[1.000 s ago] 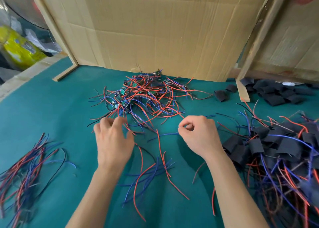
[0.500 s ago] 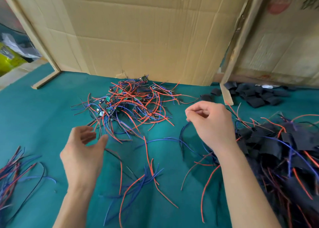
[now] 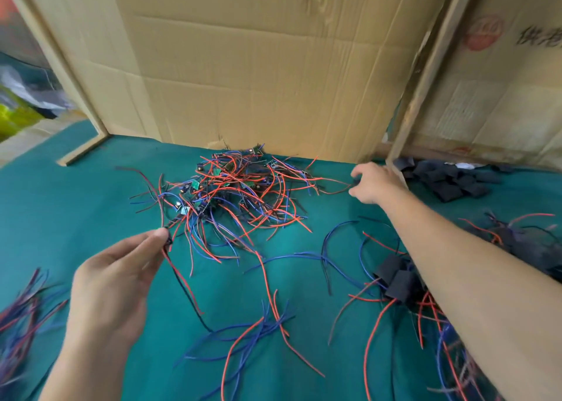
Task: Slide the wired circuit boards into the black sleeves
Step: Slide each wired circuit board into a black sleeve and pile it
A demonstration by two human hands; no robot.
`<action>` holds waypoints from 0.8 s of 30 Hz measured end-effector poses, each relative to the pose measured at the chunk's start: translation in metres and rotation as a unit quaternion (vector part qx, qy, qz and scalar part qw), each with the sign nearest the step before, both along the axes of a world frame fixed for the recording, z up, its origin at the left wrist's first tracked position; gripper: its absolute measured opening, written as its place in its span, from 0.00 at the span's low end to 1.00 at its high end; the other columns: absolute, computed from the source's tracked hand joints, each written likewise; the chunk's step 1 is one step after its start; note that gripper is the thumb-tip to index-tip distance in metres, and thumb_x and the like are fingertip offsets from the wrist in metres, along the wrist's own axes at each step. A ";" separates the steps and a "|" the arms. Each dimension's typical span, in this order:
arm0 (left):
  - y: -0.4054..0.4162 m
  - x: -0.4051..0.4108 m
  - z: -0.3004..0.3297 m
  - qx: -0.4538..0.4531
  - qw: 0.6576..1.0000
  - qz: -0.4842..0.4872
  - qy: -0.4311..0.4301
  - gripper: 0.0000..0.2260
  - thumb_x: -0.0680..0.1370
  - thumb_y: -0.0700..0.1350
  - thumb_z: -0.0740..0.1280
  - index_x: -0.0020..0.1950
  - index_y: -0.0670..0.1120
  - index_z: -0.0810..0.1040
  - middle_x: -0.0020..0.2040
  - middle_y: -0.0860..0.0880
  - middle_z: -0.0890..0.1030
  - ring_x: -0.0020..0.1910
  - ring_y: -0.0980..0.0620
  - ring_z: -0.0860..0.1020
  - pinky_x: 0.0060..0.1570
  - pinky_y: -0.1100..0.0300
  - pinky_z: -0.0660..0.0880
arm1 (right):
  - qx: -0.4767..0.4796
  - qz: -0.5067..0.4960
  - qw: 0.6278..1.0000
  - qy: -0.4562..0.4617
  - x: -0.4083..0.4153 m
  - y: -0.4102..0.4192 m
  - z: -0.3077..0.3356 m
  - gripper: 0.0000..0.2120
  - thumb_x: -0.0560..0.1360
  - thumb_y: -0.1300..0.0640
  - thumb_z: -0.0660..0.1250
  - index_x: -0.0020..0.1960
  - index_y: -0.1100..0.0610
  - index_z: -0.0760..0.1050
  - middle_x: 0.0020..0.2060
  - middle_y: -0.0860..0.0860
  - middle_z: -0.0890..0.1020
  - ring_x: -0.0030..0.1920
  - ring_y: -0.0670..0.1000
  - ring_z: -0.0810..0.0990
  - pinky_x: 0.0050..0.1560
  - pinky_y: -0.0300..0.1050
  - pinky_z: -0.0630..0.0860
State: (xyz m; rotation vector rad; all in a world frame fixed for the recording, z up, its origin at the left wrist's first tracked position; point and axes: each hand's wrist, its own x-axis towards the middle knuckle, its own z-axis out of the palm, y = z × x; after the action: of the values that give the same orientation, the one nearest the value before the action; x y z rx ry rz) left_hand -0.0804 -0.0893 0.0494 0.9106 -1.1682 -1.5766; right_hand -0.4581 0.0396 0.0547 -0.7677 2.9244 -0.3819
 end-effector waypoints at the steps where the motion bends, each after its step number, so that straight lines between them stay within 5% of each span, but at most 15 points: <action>1: 0.000 0.000 0.003 0.010 0.999 -0.026 0.029 0.06 0.76 0.34 0.69 0.41 0.39 0.85 0.37 0.49 0.86 0.39 0.57 0.84 0.47 0.68 0.80 | 0.000 -0.003 1.000 0.021 -0.001 0.000 -0.008 0.19 0.77 0.56 0.71 0.67 0.46 0.78 0.65 0.57 0.79 0.64 0.60 0.79 0.59 0.49 0.76; 5: 0.013 -0.018 0.017 0.045 0.984 -0.141 0.097 0.06 0.70 0.38 0.69 0.43 0.38 0.84 0.42 0.42 0.84 0.42 0.47 0.85 0.43 0.62 0.82 | -0.027 -0.027 0.995 0.089 0.002 0.001 -0.020 0.11 0.77 0.60 0.72 0.57 0.50 0.82 0.57 0.59 0.81 0.57 0.61 0.81 0.51 0.48 0.77; 10: 0.048 -0.071 0.017 0.069 0.964 -0.258 0.013 0.07 0.74 0.36 0.67 0.47 0.39 0.84 0.40 0.43 0.82 0.39 0.48 0.85 0.29 0.65 0.77 | -0.128 -0.066 0.986 0.081 0.023 0.006 0.008 0.11 0.78 0.57 0.70 0.61 0.54 0.81 0.59 0.61 0.80 0.59 0.64 0.79 0.55 0.52 0.77; 12: 0.063 -0.090 0.010 0.069 0.956 -0.286 -0.018 0.10 0.77 0.34 0.62 0.45 0.41 0.83 0.39 0.46 0.80 0.39 0.48 0.85 0.27 0.66 0.74 | -0.287 -0.085 0.953 0.051 0.042 0.015 0.023 0.11 0.76 0.57 0.71 0.58 0.54 0.82 0.54 0.58 0.84 0.57 0.62 0.81 0.57 0.50 0.77; 16: 0.094 -0.119 -0.012 0.050 0.953 -0.295 -0.048 0.09 0.81 0.36 0.61 0.44 0.43 0.79 0.39 0.48 0.81 0.33 0.52 0.82 0.22 0.65 0.69 | -0.559 -0.047 0.819 -0.121 0.102 0.043 0.018 0.08 0.73 0.61 0.75 0.52 0.56 0.83 0.42 0.50 0.87 0.41 0.50 0.86 0.50 0.55 0.85; 20: 0.109 -0.128 -0.036 -0.040 0.955 -0.279 -0.090 0.06 0.81 0.37 0.66 0.44 0.39 0.80 0.34 0.45 0.79 0.27 0.52 0.76 0.21 0.64 0.67 | -0.613 -0.050 0.762 -0.205 0.127 0.063 -0.006 0.06 0.76 0.64 0.74 0.49 0.54 0.84 0.37 0.43 0.85 0.42 0.44 0.84 0.47 0.48 0.84; 24: 0.110 -0.127 -0.043 -0.083 0.956 -0.255 -0.116 0.07 0.80 0.38 0.67 0.43 0.41 0.81 0.31 0.47 0.79 0.26 0.52 0.75 0.24 0.65 0.69 | -0.646 -0.053 0.727 -0.227 0.127 0.066 -0.008 0.05 0.76 0.67 0.73 0.49 0.58 0.83 0.37 0.46 0.84 0.44 0.49 0.83 0.47 0.47 0.84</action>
State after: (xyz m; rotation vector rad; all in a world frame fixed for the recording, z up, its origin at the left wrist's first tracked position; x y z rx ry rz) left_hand -0.2078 0.0206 0.0060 0.7302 -1.7829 -1.7672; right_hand -0.3315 0.1054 0.0468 -0.3997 1.8480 -2.2975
